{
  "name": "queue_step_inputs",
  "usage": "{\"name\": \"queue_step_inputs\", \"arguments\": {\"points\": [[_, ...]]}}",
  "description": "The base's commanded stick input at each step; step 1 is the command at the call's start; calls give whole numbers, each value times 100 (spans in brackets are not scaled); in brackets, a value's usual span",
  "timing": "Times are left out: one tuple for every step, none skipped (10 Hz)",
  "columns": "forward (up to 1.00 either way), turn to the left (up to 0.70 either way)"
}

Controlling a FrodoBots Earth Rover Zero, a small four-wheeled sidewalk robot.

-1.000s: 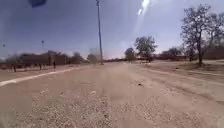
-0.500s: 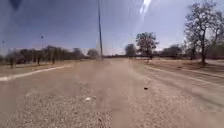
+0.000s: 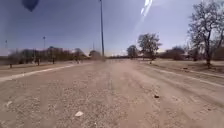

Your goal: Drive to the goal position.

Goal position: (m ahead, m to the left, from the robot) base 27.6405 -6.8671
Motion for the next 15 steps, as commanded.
{"name": "queue_step_inputs", "arguments": {"points": [[100, 0], [100, 0], [100, 0], [100, 0], [100, 0], [100, 0], [100, 0], [100, 0], [100, 0], [100, -1], [100, -13], [100, -24], [100, -27], [100, -27], [100, 0]]}}
